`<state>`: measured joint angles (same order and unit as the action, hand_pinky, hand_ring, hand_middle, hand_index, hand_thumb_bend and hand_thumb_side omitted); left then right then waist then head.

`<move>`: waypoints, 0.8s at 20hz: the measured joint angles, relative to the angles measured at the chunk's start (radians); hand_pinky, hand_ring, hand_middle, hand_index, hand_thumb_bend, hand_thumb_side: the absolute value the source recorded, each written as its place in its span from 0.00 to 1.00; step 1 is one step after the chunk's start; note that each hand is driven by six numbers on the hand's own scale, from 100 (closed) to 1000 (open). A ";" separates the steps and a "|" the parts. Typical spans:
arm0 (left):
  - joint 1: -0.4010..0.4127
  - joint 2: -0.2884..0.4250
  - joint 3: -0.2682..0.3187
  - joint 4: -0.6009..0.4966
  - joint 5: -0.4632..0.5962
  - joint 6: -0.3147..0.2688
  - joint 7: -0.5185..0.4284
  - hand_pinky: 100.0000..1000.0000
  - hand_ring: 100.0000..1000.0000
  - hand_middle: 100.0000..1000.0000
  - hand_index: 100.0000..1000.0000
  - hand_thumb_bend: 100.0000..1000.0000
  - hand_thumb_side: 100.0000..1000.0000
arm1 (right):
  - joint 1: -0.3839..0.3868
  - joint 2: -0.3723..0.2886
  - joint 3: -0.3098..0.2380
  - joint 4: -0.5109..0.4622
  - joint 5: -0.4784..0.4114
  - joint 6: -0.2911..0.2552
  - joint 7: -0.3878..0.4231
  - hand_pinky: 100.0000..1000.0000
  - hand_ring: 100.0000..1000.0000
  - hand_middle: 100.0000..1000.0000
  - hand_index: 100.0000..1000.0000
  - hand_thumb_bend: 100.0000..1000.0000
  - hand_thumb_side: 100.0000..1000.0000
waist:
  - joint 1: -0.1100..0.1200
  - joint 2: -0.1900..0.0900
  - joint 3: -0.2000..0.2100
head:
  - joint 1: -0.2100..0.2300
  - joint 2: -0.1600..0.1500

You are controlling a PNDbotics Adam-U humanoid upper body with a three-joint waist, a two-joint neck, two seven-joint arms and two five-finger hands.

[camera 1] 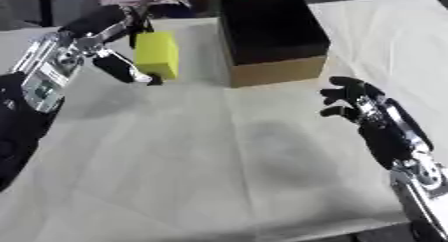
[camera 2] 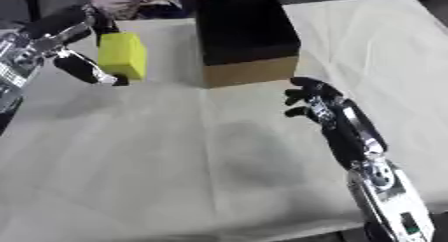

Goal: Pick up objects on the table and place them in the box.

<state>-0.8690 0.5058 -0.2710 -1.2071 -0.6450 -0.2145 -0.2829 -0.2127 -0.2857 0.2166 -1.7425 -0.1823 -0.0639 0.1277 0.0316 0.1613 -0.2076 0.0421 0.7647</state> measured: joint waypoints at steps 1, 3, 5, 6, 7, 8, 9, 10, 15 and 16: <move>-0.017 -0.008 0.004 0.013 -0.008 -0.001 0.008 0.62 0.40 0.26 0.48 0.65 0.14 | 0.000 0.000 0.004 0.000 0.000 0.001 0.004 0.63 0.84 0.51 0.81 0.00 0.69 | 0.002 0.000 -0.009 | 0.003 0.000; -0.049 -0.028 0.014 0.048 -0.024 -0.004 0.029 0.62 0.40 0.26 0.49 0.66 0.15 | -0.009 0.000 0.015 0.000 0.000 0.003 0.014 0.63 0.84 0.51 0.81 0.00 0.69 | 0.009 0.000 -0.029 | 0.011 -0.003; -0.084 -0.050 0.029 0.089 -0.041 -0.008 0.057 0.62 0.40 0.27 0.49 0.67 0.12 | -0.018 0.000 0.027 0.000 -0.001 0.005 0.025 0.63 0.84 0.51 0.81 0.00 0.70 | 0.013 0.005 -0.054 | 0.020 -0.013; -0.099 -0.060 0.038 0.112 -0.052 -0.010 0.074 0.62 0.40 0.27 0.49 0.67 0.12 | -0.025 0.000 0.034 0.000 -0.001 0.006 0.032 0.63 0.84 0.51 0.81 0.00 0.70 | 0.017 0.010 -0.067 | 0.026 -0.020; -0.114 -0.070 0.047 0.134 -0.064 -0.013 0.092 0.63 0.41 0.27 0.50 0.68 0.10 | -0.032 -0.001 0.040 0.000 -0.001 0.006 0.038 0.63 0.84 0.51 0.81 0.00 0.70 | 0.023 0.016 -0.080 | 0.031 -0.028; -0.130 -0.079 0.056 0.155 -0.077 -0.015 0.111 0.62 0.41 0.27 0.50 0.68 0.09 | -0.039 -0.001 0.046 0.000 -0.001 0.007 0.044 0.63 0.84 0.51 0.81 0.00 0.70 | 0.029 0.022 -0.095 | 0.036 -0.036; -0.145 -0.087 0.065 0.176 -0.090 -0.017 0.131 0.62 0.41 0.28 0.50 0.69 0.08 | -0.046 -0.001 0.052 0.000 -0.001 0.008 0.050 0.63 0.84 0.51 0.81 0.00 0.70 | 0.036 0.027 -0.109 | 0.041 -0.044; -0.157 -0.094 0.074 0.194 -0.102 -0.019 0.152 0.63 0.42 0.28 0.51 0.70 0.08 | -0.055 -0.001 0.058 0.000 -0.001 0.009 0.056 0.63 0.84 0.51 0.81 0.00 0.70 | 0.044 0.033 -0.124 | 0.046 -0.053; -0.206 -0.111 0.116 0.270 -0.155 -0.020 0.258 0.63 0.44 0.32 0.53 0.69 0.05 | -0.097 -0.001 0.089 -0.001 -0.001 0.014 0.085 0.63 0.84 0.51 0.81 0.00 0.71 | 0.085 0.064 -0.203 | 0.077 -0.103; -0.211 -0.111 0.122 0.282 -0.162 -0.020 0.276 0.63 0.44 0.33 0.53 0.69 0.06 | -0.103 -0.001 0.094 -0.001 -0.001 0.015 0.091 0.63 0.84 0.51 0.81 0.00 0.72 | 0.093 0.069 -0.218 | 0.082 -0.111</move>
<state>-1.0801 0.3944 -0.1488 -0.9255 -0.8066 -0.2342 -0.0069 -0.3153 -0.2872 0.3104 -1.7438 -0.1836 -0.0486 0.2184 0.1247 0.2304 -0.4255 0.1245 0.6536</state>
